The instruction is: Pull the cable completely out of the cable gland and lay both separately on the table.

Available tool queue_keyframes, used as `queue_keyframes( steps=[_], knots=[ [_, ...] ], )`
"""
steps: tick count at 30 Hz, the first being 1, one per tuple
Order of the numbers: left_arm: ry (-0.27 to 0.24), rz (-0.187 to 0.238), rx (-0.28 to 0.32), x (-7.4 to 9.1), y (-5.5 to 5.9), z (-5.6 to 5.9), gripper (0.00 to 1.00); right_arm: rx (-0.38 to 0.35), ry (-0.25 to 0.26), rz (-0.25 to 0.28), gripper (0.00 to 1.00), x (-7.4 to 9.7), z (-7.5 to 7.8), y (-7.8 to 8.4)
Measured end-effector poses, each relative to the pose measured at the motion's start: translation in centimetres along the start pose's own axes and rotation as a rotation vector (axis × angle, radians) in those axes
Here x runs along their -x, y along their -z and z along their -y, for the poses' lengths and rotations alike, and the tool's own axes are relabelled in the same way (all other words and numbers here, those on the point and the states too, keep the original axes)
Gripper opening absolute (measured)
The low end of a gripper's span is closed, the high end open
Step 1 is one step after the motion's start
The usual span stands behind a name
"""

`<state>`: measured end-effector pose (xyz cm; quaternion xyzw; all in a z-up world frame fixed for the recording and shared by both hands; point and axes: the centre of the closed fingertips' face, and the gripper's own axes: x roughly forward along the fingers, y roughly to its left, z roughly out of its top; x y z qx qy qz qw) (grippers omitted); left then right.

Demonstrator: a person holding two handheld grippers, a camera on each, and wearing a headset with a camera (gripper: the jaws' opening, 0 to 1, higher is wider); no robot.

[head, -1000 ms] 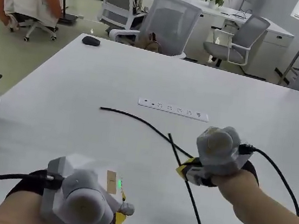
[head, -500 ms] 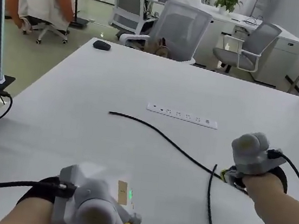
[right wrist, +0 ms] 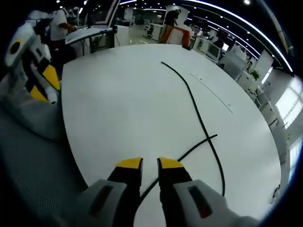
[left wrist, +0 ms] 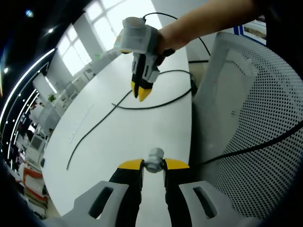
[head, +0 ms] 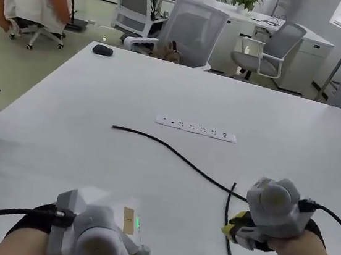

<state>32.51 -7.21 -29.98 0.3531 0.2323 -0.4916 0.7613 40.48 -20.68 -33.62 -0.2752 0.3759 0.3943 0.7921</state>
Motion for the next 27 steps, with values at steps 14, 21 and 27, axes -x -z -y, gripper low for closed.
queue_keyframes(
  steps=[14, 21, 27],
  knots=[
    [0.1, 0.049, 0.077, 0.2, -1.2, 1.4, 0.18, 0.044, -0.057, -0.003, 0.19, 6.6, -7.3, 1.9],
    [0.135, 0.049, 0.111, -0.5, -1.1, -0.3, 0.18, 0.027, -0.029, 0.057, 0.19, 8.4, -9.0, 0.3],
    [0.145, 0.016, 0.134, -2.8, 0.3, -2.3, 0.18, 0.154, 0.018, -0.007, 0.17, 7.0, -9.4, 1.0]
  ],
)
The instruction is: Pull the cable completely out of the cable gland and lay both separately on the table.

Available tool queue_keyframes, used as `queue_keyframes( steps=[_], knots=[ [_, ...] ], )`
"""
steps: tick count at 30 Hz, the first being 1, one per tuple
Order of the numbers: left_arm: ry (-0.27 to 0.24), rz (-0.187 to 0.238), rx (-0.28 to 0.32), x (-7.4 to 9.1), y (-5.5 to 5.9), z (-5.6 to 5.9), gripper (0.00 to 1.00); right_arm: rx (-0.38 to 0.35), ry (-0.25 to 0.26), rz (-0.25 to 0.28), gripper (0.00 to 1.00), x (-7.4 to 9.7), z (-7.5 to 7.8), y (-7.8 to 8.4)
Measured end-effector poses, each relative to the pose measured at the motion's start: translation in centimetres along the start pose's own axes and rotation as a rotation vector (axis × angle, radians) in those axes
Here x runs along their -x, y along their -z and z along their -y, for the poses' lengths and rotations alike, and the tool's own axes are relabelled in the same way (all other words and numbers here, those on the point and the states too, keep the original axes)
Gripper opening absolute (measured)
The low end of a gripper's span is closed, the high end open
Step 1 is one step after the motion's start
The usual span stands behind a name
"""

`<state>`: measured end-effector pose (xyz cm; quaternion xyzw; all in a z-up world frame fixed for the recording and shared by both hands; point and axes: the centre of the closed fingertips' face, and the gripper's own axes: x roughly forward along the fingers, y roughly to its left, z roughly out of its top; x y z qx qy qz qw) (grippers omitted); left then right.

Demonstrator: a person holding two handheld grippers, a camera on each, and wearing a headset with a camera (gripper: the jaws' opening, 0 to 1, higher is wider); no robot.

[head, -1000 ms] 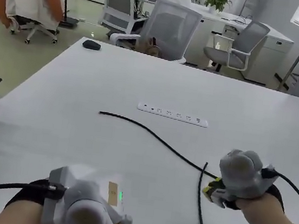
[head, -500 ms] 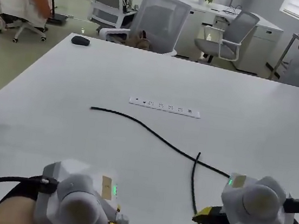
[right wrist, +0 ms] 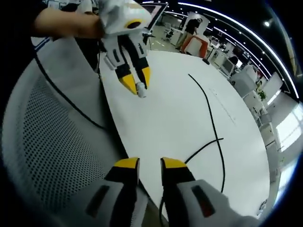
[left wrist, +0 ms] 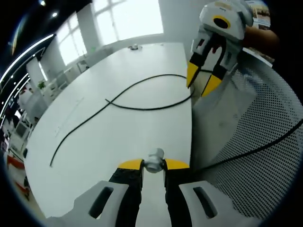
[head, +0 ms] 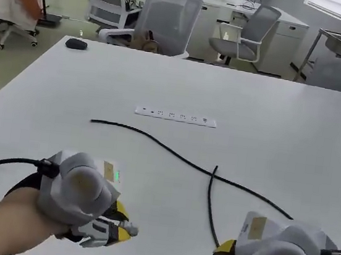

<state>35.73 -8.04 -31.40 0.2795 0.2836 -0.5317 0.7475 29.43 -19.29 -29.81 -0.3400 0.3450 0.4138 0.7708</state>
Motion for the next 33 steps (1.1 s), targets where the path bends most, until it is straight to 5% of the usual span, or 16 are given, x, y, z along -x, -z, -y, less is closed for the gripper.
queue_keyframes(
  steps=[4, 7, 15, 33],
  knots=[
    [0.083, -0.06, -0.057, -2.0, 1.9, 0.1, 0.18, -0.041, -0.016, 0.034, 0.16, -0.2, -0.1, -0.3],
    [0.072, -0.077, -0.016, -3.4, 2.8, -0.6, 0.18, -0.036, -0.011, 0.045, 0.16, -0.3, -0.1, -0.5],
    [0.119, -0.083, 0.082, -5.9, 4.1, -0.3, 0.18, 0.034, 0.028, -0.005, 0.18, -0.8, 0.1, 0.1],
    [0.085, -0.159, 0.11, -7.5, 6.9, 0.1, 0.18, 0.024, 0.015, 0.005, 0.18, -0.6, 0.0, 0.1]
  ],
)
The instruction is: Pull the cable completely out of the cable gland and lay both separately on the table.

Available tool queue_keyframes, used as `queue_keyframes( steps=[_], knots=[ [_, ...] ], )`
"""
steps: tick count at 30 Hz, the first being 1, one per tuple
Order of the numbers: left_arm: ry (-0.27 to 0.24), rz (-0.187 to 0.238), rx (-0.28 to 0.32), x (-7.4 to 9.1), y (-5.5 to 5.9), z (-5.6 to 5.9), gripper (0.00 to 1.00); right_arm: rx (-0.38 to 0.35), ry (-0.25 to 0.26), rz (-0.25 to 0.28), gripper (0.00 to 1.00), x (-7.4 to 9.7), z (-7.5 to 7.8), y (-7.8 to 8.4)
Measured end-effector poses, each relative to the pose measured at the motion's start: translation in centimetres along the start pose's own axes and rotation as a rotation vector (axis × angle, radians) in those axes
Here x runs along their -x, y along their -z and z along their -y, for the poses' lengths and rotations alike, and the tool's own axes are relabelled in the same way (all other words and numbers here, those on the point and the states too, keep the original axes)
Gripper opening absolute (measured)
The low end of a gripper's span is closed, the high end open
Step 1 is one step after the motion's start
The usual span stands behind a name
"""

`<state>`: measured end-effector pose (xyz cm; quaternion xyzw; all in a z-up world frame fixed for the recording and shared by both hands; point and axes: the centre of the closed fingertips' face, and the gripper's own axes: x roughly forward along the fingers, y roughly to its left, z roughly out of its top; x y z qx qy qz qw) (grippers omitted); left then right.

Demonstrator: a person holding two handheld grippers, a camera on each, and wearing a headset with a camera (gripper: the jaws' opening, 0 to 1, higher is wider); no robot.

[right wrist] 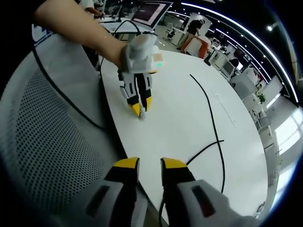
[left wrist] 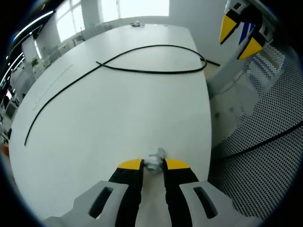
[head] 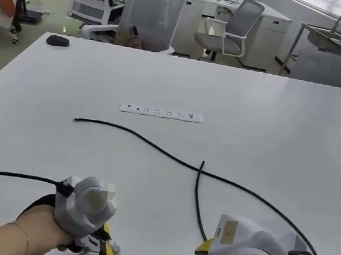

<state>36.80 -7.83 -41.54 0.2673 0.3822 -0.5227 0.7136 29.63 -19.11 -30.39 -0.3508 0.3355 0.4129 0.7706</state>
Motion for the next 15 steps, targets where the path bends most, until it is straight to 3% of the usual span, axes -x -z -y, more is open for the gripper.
queue_keyframes(
  steps=[3, 4, 8, 12, 15],
  knots=[
    [-0.008, -0.013, 0.005, 0.2, 0.2, -0.2, 0.22, 0.005, 0.001, -0.004, 0.18, 0.0, 0.0, 0.1],
    [0.021, 0.028, 0.026, 0.5, -0.5, 0.1, 0.25, 0.004, 0.001, -0.004, 0.18, 0.0, 0.1, 0.1],
    [-0.037, 0.046, 0.043, 2.5, -1.3, -1.6, 0.27, -0.011, -0.008, -0.006, 0.2, 0.0, 0.1, 0.2],
    [-0.105, 0.107, 0.043, 6.4, -2.9, -3.2, 0.29, -0.079, -0.024, 0.019, 0.24, 0.2, 0.5, 0.0],
    [-0.132, 0.205, 0.08, 10.5, -4.6, -3.9, 0.3, -0.155, -0.061, 0.038, 0.26, 0.4, 0.7, 0.0]
  ],
)
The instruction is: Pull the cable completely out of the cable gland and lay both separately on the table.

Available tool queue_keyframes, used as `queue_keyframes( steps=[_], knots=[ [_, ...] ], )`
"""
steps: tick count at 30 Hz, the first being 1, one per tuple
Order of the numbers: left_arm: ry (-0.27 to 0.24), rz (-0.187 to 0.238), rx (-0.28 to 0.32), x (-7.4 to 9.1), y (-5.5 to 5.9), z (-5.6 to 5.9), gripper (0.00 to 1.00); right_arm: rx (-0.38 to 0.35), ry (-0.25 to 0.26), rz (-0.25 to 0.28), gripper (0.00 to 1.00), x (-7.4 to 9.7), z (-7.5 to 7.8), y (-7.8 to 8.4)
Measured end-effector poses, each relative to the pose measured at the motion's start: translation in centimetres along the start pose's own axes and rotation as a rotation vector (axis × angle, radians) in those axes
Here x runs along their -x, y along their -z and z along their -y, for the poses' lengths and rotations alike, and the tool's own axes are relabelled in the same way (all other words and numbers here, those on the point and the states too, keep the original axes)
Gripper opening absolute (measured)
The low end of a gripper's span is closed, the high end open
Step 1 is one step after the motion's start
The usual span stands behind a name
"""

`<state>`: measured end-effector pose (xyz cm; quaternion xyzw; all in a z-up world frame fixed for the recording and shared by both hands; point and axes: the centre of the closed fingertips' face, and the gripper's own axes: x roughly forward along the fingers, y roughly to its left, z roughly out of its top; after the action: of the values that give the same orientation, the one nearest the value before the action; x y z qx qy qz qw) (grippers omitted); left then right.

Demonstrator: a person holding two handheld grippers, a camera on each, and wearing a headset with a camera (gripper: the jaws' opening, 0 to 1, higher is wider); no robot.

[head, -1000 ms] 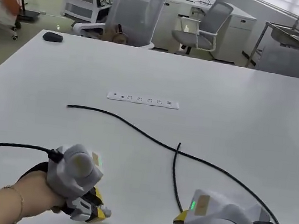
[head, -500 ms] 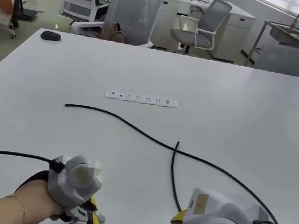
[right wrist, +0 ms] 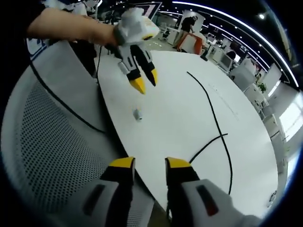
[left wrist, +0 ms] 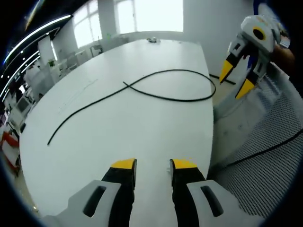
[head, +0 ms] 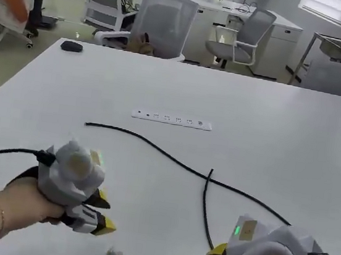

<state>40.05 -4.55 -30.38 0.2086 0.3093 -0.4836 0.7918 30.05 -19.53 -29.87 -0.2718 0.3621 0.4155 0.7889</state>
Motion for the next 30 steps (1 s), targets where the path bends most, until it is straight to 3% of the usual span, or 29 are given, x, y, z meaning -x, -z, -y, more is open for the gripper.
queue_keyframes(
  steps=[1, 4, 8, 10, 14, 16, 17, 21, 23, 26, 27, 28, 30],
  knots=[
    [-0.006, 0.014, 0.0, 0.5, -0.3, -0.1, 0.31, -0.015, -0.01, 0.011, 0.26, 0.1, 0.0, -0.1],
    [-0.055, 0.08, 0.029, 4.4, -2.0, -1.0, 0.32, -0.09, -0.043, 0.041, 0.28, 0.3, 0.1, -0.3],
    [-0.082, 0.205, 0.164, 9.0, -3.0, -1.3, 0.34, -0.196, -0.084, 0.099, 0.28, 0.9, 0.2, -0.8],
    [-0.11, 0.218, 0.226, 10.8, -2.3, -1.4, 0.35, -0.235, -0.101, 0.118, 0.29, 1.2, 0.2, -1.0],
    [-0.178, 0.25, 0.284, 13.2, -0.6, -1.6, 0.4, -0.32, -0.097, 0.156, 0.3, 2.1, 0.9, -0.8],
    [-0.221, 0.264, 0.309, 14.0, 0.4, -1.7, 0.41, -0.369, -0.093, 0.168, 0.3, 2.5, 1.2, -0.4],
    [-0.265, 0.248, 0.286, 14.4, 1.1, -1.9, 0.41, -0.379, -0.087, 0.165, 0.3, 2.6, 1.4, 0.0],
    [-0.348, 0.164, 0.227, 14.3, 3.3, -1.5, 0.45, -0.48, -0.043, 0.151, 0.31, 2.6, 2.1, 2.0],
    [-0.365, 0.141, 0.215, 14.2, 3.9, -1.3, 0.48, -0.51, -0.021, 0.146, 0.36, 2.6, 2.3, 2.7],
    [-0.389, 0.177, 0.228, 14.2, 4.1, -0.7, 0.5, -0.563, -0.026, 0.113, 0.39, 2.2, 1.8, 3.7],
    [-0.398, 0.195, 0.263, 14.1, 4.2, -0.8, 0.5, -0.571, -0.033, 0.096, 0.39, 2.0, 1.6, 4.1],
    [-0.387, 0.229, 0.337, 13.9, 4.2, -0.5, 0.5, -0.56, -0.027, 0.104, 0.4, 1.8, 1.4, 4.1],
    [-0.398, 0.266, 0.389, 13.8, 4.2, -0.7, 0.49, -0.577, -0.04, 0.113, 0.42, 1.5, 1.0, 3.8]
  ],
)
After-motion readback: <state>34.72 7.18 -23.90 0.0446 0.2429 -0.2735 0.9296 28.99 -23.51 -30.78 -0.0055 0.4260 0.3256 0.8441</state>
